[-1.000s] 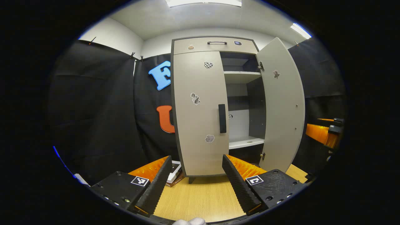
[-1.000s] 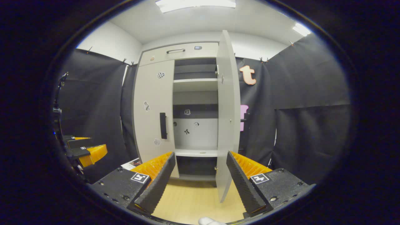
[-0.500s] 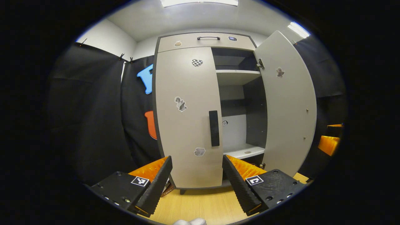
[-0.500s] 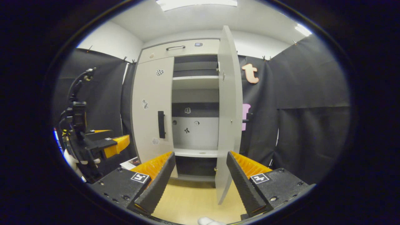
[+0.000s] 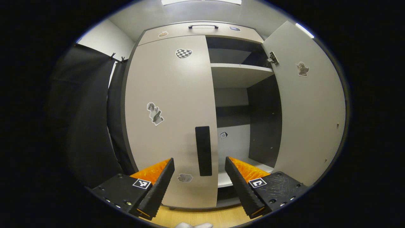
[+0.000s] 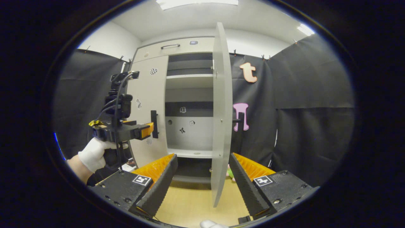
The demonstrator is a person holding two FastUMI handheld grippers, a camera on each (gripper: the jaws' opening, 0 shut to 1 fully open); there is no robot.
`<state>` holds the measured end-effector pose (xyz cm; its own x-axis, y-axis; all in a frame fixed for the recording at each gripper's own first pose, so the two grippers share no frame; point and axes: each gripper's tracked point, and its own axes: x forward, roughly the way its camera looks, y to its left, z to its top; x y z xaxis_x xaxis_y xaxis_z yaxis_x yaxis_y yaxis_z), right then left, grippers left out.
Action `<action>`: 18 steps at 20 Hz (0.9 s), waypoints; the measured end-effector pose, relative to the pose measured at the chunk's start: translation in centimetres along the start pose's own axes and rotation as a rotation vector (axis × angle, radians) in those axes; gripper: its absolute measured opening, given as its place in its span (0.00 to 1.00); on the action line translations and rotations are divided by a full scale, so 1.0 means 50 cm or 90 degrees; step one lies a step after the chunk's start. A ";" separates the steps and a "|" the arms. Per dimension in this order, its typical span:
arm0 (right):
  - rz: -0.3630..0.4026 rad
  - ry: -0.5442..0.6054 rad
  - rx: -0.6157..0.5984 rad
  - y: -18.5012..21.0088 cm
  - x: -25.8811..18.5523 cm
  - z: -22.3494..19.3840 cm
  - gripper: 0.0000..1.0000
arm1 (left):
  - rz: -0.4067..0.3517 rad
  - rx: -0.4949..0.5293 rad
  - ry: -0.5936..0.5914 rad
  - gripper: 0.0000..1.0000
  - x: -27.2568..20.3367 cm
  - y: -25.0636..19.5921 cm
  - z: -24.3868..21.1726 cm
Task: Open the right door of the double-door shoe cabinet with the right hand, and open the left door with the left hand.
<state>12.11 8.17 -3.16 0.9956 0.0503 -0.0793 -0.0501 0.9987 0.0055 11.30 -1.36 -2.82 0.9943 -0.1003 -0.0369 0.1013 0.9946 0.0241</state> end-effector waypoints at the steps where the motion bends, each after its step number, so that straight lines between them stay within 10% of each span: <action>1: -0.003 0.000 -0.001 -0.005 0.001 0.000 1.00 | 0.003 0.003 0.005 0.96 0.008 0.001 -0.005; 18: 0.006 0.018 -0.020 -0.022 0.033 -0.009 1.00 | -0.004 -0.003 0.046 0.80 0.073 -0.015 -0.037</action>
<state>13.75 7.16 -3.74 0.9924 0.0588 -0.1076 -0.0618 0.9978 -0.0244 14.80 -2.40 -4.82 0.9886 -0.1043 -0.1086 0.1070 0.9941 0.0193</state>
